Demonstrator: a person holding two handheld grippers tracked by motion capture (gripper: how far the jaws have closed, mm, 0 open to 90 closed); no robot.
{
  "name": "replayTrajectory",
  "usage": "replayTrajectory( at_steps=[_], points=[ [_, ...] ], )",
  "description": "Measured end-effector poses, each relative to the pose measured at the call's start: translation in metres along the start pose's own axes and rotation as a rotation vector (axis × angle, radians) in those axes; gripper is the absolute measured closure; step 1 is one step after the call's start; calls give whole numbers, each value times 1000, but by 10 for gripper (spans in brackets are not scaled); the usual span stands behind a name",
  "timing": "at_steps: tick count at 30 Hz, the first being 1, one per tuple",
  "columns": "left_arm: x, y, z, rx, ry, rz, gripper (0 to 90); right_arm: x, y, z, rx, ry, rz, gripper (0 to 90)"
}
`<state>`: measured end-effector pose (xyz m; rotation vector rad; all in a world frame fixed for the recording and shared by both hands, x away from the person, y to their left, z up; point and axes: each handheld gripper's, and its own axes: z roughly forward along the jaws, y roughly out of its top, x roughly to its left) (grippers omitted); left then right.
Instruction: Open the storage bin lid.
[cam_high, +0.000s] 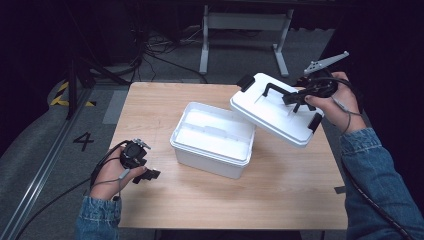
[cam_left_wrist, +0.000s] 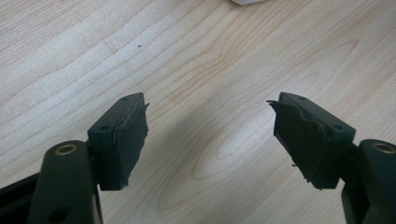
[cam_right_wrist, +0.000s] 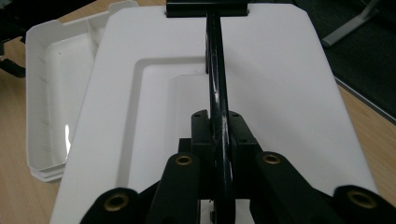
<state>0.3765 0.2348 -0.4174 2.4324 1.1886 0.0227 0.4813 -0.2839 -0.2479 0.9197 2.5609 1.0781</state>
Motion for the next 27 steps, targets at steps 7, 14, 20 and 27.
replayTrajectory(
  at_steps=[7,14,20,27],
  points=[
    [0,0,0,-1,2,0,265,-19,-19,-4,1,-38,53,847],
    [0,0,0,3,1,-2,265,-38,-35,-8,4,-88,105,847],
    [0,0,1,5,2,1,264,-53,-51,-2,21,-118,141,847],
    [0,0,2,9,-3,-5,264,-63,-70,15,57,-142,164,847]
  ],
)
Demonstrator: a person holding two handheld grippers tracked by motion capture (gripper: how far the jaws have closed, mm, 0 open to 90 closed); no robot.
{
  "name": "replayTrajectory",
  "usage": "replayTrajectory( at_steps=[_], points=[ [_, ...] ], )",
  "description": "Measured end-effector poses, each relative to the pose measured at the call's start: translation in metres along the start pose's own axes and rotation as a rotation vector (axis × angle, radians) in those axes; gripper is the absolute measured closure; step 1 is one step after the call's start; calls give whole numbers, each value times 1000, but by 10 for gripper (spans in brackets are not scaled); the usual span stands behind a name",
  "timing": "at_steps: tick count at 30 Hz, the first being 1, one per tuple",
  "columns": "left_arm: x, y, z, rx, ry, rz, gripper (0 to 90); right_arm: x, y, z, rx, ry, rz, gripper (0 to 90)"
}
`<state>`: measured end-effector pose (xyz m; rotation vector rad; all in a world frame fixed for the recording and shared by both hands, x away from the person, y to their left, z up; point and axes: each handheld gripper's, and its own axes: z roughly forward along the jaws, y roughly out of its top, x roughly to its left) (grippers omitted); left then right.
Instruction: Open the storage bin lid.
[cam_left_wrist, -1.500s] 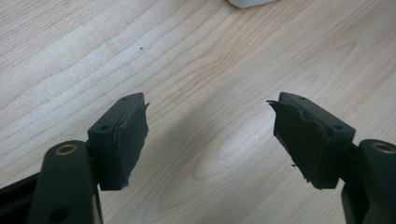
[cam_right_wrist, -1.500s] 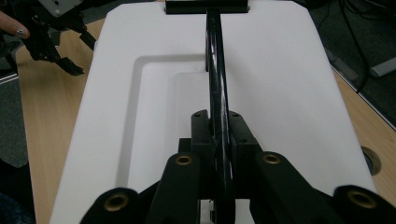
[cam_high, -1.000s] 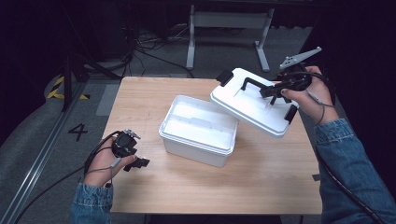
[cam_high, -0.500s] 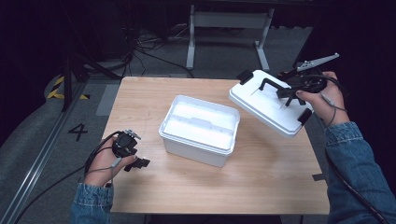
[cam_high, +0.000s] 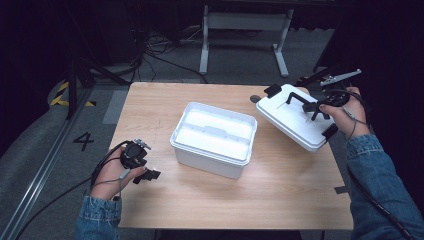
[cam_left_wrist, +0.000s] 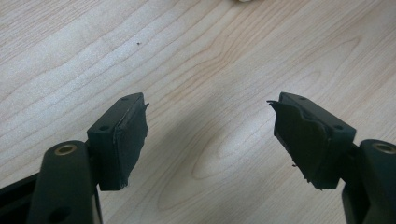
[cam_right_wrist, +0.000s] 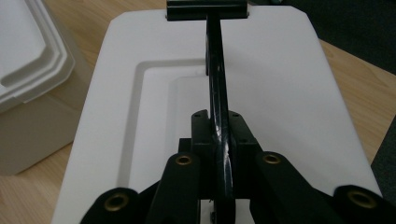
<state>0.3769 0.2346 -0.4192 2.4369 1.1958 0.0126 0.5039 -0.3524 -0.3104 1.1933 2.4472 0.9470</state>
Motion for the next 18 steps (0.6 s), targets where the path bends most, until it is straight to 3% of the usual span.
replayTrajectory(
  at_steps=[18],
  points=[
    [0,0,1,4,3,5,264,-8,-40,51,33,23,40,847]
  ],
)
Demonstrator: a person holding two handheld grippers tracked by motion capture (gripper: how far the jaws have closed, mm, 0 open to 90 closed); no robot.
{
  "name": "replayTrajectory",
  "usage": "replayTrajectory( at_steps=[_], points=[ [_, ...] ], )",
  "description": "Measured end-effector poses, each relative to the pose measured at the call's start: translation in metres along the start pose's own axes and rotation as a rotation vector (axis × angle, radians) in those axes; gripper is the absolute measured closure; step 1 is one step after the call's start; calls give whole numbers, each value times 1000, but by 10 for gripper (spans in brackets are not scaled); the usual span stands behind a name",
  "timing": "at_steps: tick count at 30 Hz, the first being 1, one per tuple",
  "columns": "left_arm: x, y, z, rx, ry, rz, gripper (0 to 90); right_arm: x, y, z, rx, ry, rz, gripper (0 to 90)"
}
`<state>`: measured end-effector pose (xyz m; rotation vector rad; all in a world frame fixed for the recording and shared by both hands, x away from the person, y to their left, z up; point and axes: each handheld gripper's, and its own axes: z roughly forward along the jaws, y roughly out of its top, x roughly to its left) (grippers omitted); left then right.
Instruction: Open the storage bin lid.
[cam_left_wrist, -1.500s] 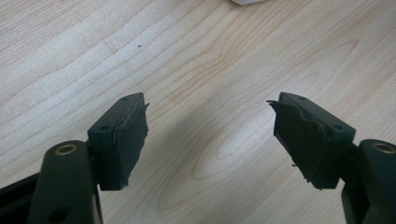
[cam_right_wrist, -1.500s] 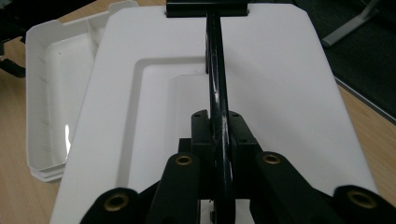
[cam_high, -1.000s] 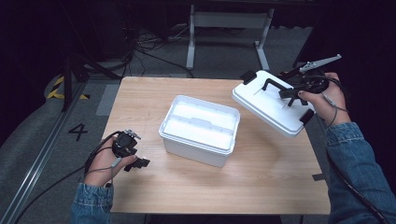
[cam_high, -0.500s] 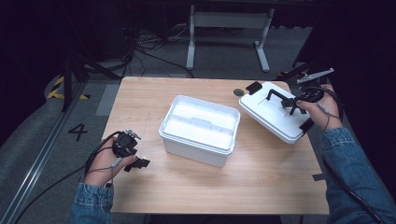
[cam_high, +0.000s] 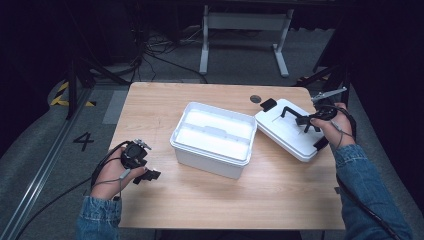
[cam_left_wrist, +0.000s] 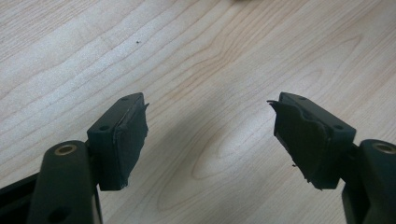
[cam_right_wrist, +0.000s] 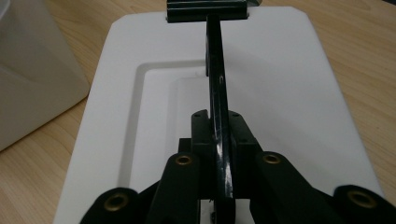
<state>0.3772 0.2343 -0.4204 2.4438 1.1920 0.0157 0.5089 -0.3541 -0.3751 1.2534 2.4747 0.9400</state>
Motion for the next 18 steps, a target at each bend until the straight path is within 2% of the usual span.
replayTrajectory(
  at_steps=[18],
  points=[
    [1,-1,2,5,-6,-6,264,-6,-24,28,9,20,30,846]
  ],
)
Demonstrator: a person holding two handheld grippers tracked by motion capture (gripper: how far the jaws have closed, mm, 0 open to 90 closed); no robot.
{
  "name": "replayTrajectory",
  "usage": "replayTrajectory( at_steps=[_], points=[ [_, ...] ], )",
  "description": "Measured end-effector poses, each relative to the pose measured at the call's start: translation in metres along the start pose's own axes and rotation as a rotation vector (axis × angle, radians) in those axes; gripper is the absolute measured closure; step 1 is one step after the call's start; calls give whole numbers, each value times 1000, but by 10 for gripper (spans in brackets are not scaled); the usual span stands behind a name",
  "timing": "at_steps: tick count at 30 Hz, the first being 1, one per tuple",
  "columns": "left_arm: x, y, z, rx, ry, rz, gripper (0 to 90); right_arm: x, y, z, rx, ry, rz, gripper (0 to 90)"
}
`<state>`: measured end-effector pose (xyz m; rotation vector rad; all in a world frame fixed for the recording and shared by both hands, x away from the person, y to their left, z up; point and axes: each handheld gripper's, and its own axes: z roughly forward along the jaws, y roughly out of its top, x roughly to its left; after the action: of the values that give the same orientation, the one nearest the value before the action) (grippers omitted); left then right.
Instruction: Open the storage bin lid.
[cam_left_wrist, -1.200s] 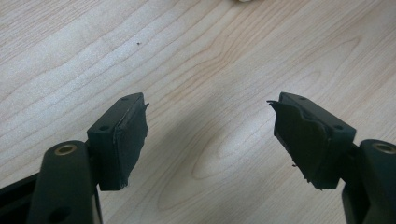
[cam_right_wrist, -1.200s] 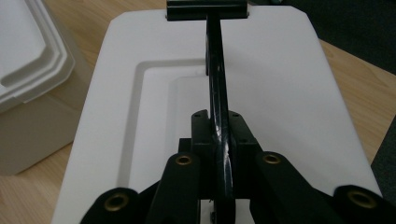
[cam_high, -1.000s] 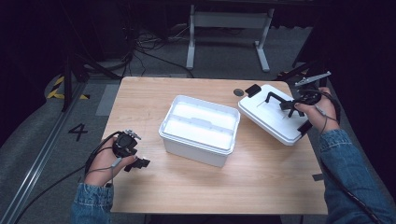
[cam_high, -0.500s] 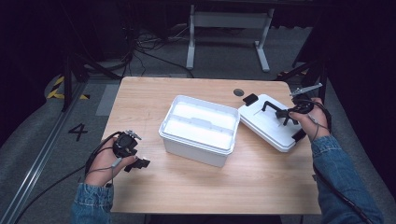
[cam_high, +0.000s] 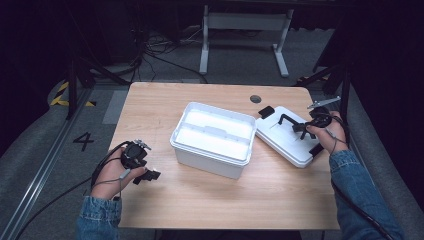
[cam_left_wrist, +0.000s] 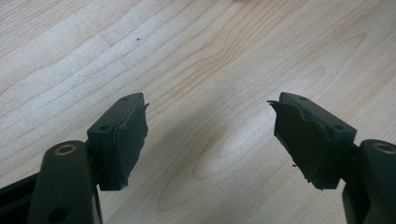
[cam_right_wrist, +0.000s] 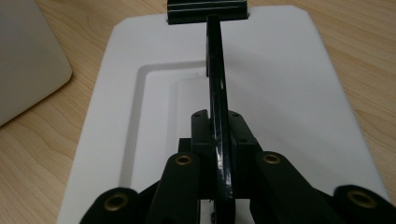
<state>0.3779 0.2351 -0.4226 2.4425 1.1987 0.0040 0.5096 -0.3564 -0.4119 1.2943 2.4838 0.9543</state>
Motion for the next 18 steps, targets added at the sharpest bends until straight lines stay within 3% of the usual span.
replayTrajectory(
  at_steps=[10,13,15,18],
  points=[
    [0,0,1,3,2,3,263,-4,-8,7,5,19,19,844],
    [0,0,1,3,2,5,263,-7,-10,9,11,26,48,832],
    [0,0,1,5,-3,0,263,-9,-12,12,23,23,51,800],
    [1,1,1,4,-3,1,263,-10,-12,12,-2,30,90,665]
  ],
)
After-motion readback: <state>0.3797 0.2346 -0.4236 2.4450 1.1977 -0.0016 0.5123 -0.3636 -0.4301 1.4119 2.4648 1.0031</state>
